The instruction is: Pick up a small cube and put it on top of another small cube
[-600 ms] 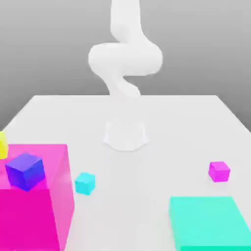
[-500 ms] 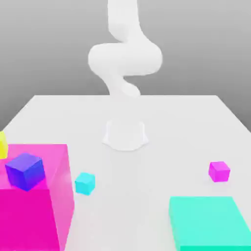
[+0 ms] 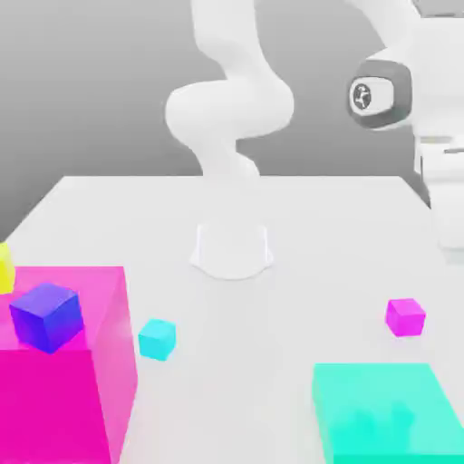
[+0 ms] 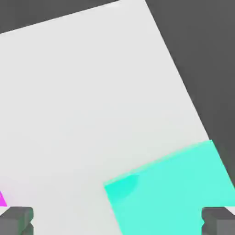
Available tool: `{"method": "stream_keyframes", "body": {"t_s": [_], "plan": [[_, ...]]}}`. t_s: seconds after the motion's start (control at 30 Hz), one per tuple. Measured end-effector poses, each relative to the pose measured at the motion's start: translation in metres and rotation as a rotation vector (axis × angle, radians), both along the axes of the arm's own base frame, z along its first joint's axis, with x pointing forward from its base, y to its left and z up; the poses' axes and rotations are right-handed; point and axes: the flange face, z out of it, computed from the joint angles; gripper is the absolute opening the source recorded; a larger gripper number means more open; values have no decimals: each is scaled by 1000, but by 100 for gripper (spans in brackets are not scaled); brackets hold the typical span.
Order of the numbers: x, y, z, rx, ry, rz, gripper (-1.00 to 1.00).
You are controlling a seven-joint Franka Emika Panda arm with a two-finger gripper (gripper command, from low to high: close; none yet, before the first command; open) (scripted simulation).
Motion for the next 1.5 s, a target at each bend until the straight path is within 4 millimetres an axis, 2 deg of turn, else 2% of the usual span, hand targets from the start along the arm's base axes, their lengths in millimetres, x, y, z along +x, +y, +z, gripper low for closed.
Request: {"method": "stream_keyframes", "body": {"t_s": [0.03, 0.13, 0.33, 0.37, 0.6, 0.8, 0.83, 0.9, 1.03, 1.13, 1.2, 1.27, 1.33, 1.4, 1.5], "plan": [[-22, 10, -19, -25, 20, 86, 0], [-69, 16, -70, -93, 73, 267, 0], [-76, 13, -131, -106, 89, 295, 0], [-77, 12, -140, -106, 89, 296, -100], [-77, 12, -141, -108, 89, 296, -100], [-76, 12, -90, -109, 89, 296, -100], [-68, 9, -81, -109, 88, 278, -100], [-22, -13, -63, -107, 86, 172, -100], [69, -77, -21, -102, 81, -38, -100], [125, -148, 13, -98, 81, -203, -100], [152, -202, 37, -95, 83, -308, -100], [170, -258, 62, -90, 86, -408, -100], [179, -314, 85, -84, 92, -502, -100], [179, -365, 105, -78, 99, -586, -100], [167, -438, 132, -65, 112, -709, -100]]}}
